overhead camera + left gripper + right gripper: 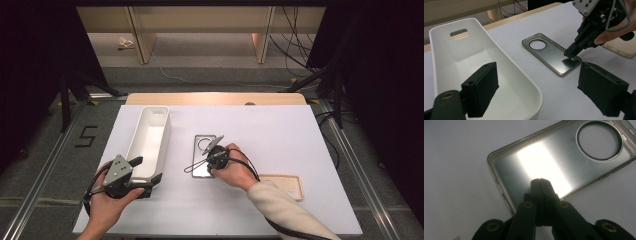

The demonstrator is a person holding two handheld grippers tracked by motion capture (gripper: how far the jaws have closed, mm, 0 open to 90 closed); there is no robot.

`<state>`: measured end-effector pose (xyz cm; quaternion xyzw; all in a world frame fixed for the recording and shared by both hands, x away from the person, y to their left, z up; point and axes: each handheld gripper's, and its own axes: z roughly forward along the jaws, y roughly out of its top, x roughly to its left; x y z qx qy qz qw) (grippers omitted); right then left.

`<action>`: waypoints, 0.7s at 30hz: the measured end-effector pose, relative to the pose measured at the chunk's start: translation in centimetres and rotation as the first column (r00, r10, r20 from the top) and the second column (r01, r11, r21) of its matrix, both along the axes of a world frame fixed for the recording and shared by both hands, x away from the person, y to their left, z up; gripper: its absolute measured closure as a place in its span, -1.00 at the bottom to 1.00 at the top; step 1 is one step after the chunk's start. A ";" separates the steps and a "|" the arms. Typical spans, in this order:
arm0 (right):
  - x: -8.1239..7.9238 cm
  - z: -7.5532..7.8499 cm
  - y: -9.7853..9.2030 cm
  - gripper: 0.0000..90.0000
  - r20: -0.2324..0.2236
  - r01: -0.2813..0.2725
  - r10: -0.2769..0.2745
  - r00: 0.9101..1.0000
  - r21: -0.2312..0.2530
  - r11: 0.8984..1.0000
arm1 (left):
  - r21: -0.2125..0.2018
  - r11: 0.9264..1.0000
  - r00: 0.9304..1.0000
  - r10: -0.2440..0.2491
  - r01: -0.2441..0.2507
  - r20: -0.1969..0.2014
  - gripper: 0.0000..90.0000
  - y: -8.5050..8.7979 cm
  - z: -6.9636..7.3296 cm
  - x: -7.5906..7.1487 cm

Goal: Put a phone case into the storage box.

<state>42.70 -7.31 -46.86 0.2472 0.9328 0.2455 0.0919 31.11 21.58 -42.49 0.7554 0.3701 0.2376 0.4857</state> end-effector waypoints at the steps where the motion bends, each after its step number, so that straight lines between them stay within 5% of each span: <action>1: 0.0 0.2 -0.1 1.00 0.011 -0.002 0.002 1.000 0.010 1.000 | 0.000 1.000 1.000 0.000 0.000 0.000 -0.65 0.0 0.0 0.0; 12: -0.1 1.7 -0.8 0.66 0.065 -0.005 -0.001 0.998 0.088 0.996 | -0.001 1.000 1.000 0.002 -0.002 0.001 -0.65 0.0 0.0 0.0; 21: -0.5 2.7 -2.2 0.29 0.109 -0.006 -0.014 0.994 0.189 0.982 | -0.001 1.000 1.000 0.000 0.000 0.000 -0.65 0.0 0.0 -0.1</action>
